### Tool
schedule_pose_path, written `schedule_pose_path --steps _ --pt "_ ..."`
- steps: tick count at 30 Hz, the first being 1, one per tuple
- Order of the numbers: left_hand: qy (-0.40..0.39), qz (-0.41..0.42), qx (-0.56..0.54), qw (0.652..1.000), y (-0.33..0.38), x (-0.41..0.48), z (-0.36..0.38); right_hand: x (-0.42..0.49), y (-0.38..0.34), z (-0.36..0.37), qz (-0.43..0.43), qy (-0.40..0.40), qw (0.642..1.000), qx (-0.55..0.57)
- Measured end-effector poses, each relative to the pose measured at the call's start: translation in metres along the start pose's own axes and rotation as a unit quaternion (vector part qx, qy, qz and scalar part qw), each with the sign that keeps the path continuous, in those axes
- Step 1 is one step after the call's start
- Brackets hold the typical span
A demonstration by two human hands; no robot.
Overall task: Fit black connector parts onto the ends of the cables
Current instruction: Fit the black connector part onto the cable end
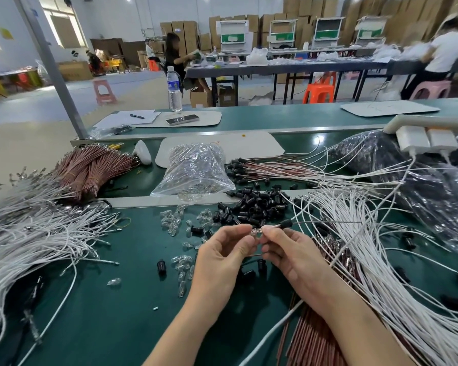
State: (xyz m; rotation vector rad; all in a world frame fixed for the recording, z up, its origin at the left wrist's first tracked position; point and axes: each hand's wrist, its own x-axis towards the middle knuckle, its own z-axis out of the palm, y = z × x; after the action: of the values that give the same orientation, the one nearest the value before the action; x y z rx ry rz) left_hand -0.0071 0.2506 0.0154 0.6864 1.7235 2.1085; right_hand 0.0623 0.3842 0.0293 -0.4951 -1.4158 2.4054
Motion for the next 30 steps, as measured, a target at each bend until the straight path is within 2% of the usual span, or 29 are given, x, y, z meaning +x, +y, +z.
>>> schedule_pose_path --steps 6,30 --pt "0.008 0.002 -0.014 1.0 0.0002 -0.001 -0.0006 -0.0007 -0.0001 -0.0013 0.001 -0.006 1.0 -0.002" --pt "0.025 0.068 0.06 0.996 -0.0032 -0.0064 0.0045 -0.001 0.0017 -0.0018 0.0 -0.018 0.999 0.032"
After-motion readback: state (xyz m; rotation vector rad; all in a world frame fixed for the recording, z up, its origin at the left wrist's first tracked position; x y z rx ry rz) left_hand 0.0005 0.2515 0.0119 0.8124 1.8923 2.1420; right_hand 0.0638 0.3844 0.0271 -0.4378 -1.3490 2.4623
